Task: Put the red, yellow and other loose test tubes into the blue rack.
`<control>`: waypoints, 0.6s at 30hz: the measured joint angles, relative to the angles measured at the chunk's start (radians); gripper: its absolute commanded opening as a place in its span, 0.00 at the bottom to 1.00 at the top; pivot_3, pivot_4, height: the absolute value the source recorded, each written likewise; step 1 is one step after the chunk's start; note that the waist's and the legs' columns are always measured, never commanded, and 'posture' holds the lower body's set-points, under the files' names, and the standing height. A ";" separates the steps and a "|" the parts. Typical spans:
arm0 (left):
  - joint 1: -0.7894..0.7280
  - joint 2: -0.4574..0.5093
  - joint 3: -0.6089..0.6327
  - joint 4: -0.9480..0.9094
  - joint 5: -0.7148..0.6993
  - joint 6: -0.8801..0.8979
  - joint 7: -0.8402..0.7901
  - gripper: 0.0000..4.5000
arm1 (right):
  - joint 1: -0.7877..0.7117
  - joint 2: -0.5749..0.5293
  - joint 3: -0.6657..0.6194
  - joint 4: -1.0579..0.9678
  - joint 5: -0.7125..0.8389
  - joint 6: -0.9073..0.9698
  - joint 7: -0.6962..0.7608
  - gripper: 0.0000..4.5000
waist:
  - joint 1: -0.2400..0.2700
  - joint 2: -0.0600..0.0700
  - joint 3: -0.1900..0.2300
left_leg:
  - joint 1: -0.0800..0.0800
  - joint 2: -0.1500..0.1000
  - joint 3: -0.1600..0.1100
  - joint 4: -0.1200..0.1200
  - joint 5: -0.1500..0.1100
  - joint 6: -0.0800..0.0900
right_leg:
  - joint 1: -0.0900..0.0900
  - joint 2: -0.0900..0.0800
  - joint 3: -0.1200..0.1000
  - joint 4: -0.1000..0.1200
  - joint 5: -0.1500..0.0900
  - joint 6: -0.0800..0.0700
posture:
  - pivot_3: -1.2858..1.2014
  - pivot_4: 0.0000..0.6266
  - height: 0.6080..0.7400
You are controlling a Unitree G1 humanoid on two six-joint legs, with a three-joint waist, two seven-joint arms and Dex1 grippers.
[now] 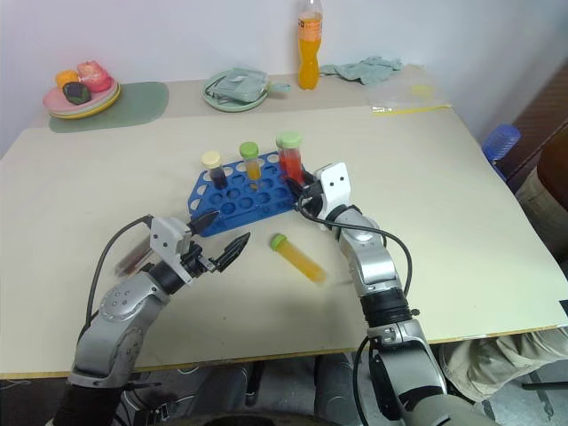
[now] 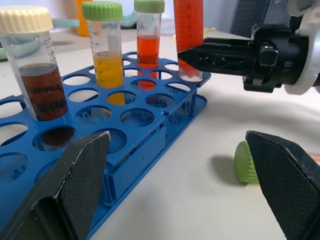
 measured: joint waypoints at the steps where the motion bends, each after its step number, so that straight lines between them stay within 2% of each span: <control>1: -0.002 0.001 0.000 0.000 0.000 0.002 0.000 1.00 | 0.000 0.002 0.000 0.009 -0.002 -0.010 0.000 0.19 | 0.000 0.000 0.000 | 0.000 0.000 0.000 0.000 0.000 0.000 | 0.000 0.000 0.000 0.000 0.000 0.000 | 0.52 0.24 1.00; 4: -0.008 0.001 0.000 0.000 0.000 0.011 0.000 1.00 | 0.000 0.005 0.001 0.021 -0.005 -0.025 0.005 0.19 | 0.000 0.000 0.000 | 0.000 0.000 0.000 0.000 0.000 0.000 | 0.000 0.000 0.000 0.000 0.000 0.000 | 0.52 0.24 1.00; 6: -0.008 0.001 0.000 0.000 0.000 0.013 0.000 1.00 | 0.002 0.004 0.001 0.025 -0.006 -0.031 0.013 0.42 | 0.000 0.000 0.000 | 0.000 0.000 0.000 0.000 0.000 0.000 | 0.000 0.000 0.000 0.000 0.000 0.000 | 0.52 0.24 1.00; 7: -0.008 0.001 0.000 -0.001 0.000 0.014 0.000 1.00 | 0.004 0.003 0.001 0.025 -0.006 -0.033 0.017 0.47 | 0.000 0.000 0.000 | 0.000 0.000 0.000 0.000 0.000 0.000 | 0.000 0.000 0.000 0.000 0.000 0.000 | 0.52 0.24 1.00; 8: -0.008 0.001 0.000 -0.002 0.000 0.016 0.000 1.00 | 0.008 0.002 0.001 0.025 -0.006 -0.035 0.023 0.57 | 0.000 0.000 0.000 | 0.000 0.000 0.000 0.000 0.000 0.000 | 0.000 0.000 0.000 0.000 0.000 0.000 | 0.52 0.24 1.00; 11: -0.007 0.001 0.000 -0.006 0.000 0.020 0.001 1.00 | 0.018 0.001 0.003 0.018 -0.005 -0.040 0.039 0.92 | 0.001 0.000 0.000 | 0.000 0.000 0.000 0.000 0.000 0.000 | 0.000 0.000 0.000 0.000 0.000 0.000 | 0.52 0.24 1.00; 12: -0.006 0.001 0.000 -0.010 0.000 0.020 0.001 1.00 | 0.025 -0.004 0.003 0.004 -0.005 -0.042 0.044 0.99 | 0.002 0.000 0.000 | 0.000 0.000 0.000 0.000 0.000 0.000 | 0.000 0.000 0.000 0.000 0.000 0.000 | 0.52 0.24 1.00; 15: -0.004 0.001 0.000 -0.019 0.000 0.020 0.001 1.00 | 0.041 -0.042 0.004 -0.071 -0.002 -0.018 0.066 0.99 | 0.005 0.000 0.000 | 0.000 0.000 0.000 0.001 0.000 0.000 | 0.001 0.000 0.000 0.000 0.000 0.000 | 0.52 0.24 1.00; 18: 0.002 0.006 0.004 -0.027 -0.003 0.021 0.000 1.00 | 0.050 -0.138 -0.008 -0.177 0.027 0.093 0.117 0.99 | 0.007 0.000 0.000 | 0.000 0.000 -0.001 0.001 0.000 0.000 | 0.001 -0.001 0.000 0.000 0.000 0.000 | 0.52 0.24 1.00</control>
